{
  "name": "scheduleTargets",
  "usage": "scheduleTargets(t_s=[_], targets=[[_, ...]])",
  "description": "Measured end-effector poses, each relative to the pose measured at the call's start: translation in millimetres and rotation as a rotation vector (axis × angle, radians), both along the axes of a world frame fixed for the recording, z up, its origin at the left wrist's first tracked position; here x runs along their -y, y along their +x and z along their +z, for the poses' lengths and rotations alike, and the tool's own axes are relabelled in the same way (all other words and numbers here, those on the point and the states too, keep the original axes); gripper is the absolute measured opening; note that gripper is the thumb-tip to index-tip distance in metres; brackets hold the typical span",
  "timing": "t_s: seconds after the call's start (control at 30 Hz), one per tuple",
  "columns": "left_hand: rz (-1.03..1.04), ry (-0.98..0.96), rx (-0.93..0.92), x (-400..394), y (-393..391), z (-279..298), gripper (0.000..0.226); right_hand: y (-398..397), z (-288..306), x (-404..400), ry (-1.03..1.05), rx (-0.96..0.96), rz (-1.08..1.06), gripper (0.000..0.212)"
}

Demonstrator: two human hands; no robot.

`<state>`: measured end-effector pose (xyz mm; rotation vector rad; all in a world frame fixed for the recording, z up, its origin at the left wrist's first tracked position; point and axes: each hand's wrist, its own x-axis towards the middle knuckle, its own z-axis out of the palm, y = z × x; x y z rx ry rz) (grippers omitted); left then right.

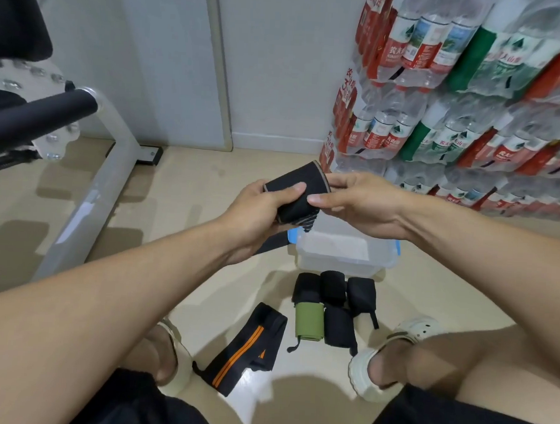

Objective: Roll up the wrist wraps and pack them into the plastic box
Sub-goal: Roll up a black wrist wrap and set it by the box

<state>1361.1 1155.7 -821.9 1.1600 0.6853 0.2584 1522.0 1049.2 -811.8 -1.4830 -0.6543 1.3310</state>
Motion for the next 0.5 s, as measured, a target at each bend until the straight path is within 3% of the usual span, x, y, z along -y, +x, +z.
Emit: scheduleTargets(t_s=[0.13,0.23,0.43,0.5], targets=[[0.105,-0.026,0.069,10.8,6.1,2.2,0.047,-7.4,8.8,6.3,-0.028,-0.088,-0.123,0.048],[0.088,-0.007,0.057,17.8,7.7,2.2,0.036,-22.9,9.7,9.1,-0.019,-0.091,-0.277,0.028],[-0.092,0.147,-0.230,27.0,13.4,-20.3,0.054,-31.2,-9.2,23.9,-0.037,-0.093,-0.469,0.030],[-0.236,0.220,-0.363,30.3,19.0,-30.7,0.048,-23.7,-26.7,34.3,-0.078,-0.037,-0.442,0.017]])
